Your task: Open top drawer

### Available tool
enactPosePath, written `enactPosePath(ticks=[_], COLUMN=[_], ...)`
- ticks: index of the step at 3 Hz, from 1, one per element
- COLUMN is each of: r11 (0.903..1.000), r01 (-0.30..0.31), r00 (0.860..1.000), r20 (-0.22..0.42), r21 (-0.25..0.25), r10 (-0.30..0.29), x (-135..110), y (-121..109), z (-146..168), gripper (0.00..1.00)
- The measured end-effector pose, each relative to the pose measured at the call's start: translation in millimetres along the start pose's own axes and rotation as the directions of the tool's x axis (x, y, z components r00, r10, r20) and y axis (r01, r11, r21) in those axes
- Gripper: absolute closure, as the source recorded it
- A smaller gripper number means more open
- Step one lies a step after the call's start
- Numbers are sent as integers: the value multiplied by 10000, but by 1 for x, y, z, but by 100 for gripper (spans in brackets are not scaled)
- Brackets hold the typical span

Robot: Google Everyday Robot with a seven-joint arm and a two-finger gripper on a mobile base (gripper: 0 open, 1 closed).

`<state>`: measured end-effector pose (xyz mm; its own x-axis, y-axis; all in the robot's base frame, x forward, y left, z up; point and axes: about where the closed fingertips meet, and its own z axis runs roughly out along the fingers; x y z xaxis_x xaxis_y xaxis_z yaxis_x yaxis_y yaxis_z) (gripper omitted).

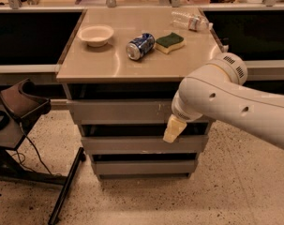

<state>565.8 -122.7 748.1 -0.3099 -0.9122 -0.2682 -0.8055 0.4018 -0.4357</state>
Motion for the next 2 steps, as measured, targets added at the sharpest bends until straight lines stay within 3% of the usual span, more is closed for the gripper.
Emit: enactPosePath(ticks=[2], r11=[9957], r01=[407], r00=[9984], r20=[364], r21=[833], r10=[-439], x=[-25], y=[-21], z=[44], gripper=[0])
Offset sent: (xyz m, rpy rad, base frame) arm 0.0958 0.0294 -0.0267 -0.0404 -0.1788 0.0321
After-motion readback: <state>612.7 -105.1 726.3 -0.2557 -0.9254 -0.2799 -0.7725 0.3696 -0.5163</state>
